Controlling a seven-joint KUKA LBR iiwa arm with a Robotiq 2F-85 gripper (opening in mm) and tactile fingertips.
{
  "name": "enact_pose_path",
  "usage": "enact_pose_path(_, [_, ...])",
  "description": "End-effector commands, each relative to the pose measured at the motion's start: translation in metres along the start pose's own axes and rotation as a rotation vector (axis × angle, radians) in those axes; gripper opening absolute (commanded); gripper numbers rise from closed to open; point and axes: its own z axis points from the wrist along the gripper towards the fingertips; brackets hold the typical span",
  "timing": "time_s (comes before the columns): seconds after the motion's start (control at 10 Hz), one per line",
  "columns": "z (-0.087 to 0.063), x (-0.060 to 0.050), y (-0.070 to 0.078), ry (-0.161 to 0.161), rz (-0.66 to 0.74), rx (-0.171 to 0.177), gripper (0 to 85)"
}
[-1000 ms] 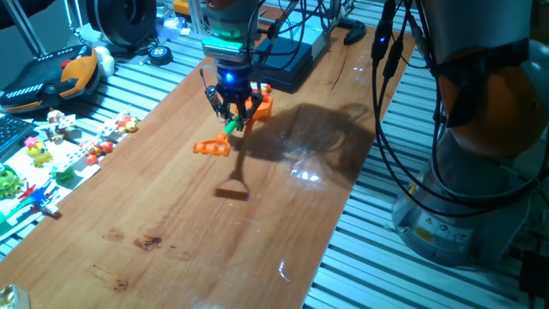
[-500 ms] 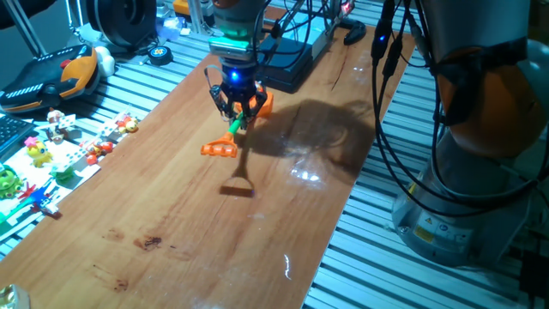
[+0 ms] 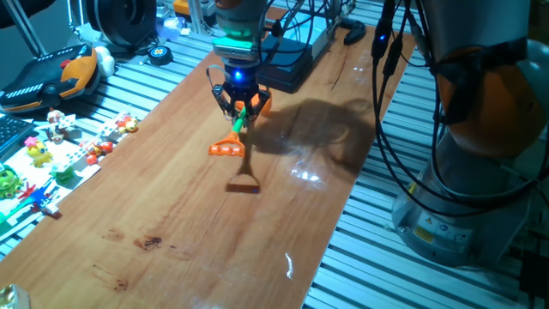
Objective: Use a shovel to scoop up an object
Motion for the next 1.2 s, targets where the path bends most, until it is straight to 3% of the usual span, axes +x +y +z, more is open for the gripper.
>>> enact_pose_path(0.0, [0.001,0.000,0.000,0.000,-0.002,-0.001,0.7])
enact_pose_path(0.2, [0.003,0.005,0.003,0.004,0.005,-0.004,0.7])
enact_pose_path(0.7, [-0.006,0.043,0.029,-0.009,0.081,0.011,0.7])
enact_pose_path(0.9, [-0.006,0.052,0.038,-0.020,0.091,0.006,0.7])
enact_pose_path(1.1, [-0.007,0.053,0.045,-0.037,0.100,-0.005,0.7])
